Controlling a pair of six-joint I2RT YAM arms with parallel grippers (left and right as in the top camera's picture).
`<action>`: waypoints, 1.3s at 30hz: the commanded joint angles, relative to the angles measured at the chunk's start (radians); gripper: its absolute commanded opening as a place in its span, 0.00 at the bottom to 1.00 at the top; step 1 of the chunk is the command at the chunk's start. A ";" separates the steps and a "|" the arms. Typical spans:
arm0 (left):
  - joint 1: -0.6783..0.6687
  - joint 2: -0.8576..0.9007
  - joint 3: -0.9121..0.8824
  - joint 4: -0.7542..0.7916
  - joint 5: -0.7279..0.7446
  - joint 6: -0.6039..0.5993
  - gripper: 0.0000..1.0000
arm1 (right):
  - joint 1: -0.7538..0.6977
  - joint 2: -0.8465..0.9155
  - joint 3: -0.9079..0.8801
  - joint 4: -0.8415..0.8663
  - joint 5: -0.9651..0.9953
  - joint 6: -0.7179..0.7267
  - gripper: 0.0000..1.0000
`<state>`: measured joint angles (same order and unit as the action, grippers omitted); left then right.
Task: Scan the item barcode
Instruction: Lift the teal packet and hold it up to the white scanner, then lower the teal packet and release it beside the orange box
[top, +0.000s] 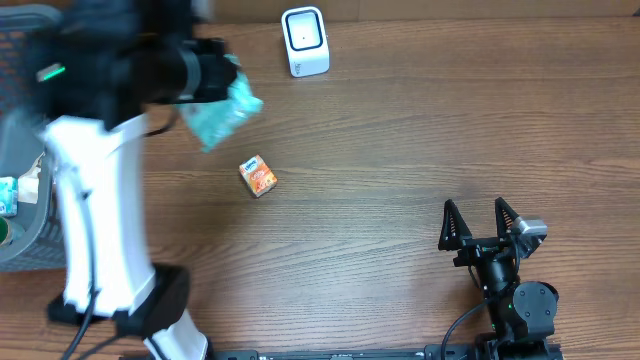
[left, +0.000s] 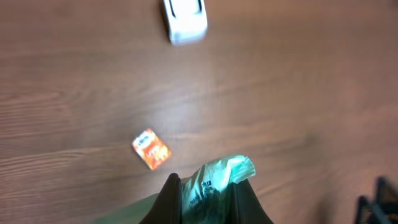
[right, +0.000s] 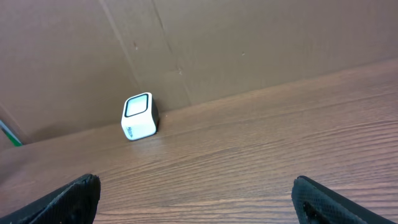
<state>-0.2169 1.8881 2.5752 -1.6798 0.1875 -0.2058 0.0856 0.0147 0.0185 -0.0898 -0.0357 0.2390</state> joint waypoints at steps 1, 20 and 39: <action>-0.112 0.090 -0.050 0.015 -0.090 0.017 0.04 | 0.004 -0.012 -0.011 0.006 0.012 -0.001 1.00; -0.351 0.615 -0.173 0.145 -0.105 -0.008 0.04 | 0.004 -0.012 -0.011 0.006 0.012 -0.001 1.00; -0.337 0.678 0.109 -0.011 -0.111 0.029 0.75 | 0.004 -0.012 -0.011 0.006 0.012 -0.001 1.00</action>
<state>-0.5613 2.5813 2.5443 -1.6871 0.0597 -0.1993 0.0856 0.0147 0.0185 -0.0895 -0.0360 0.2394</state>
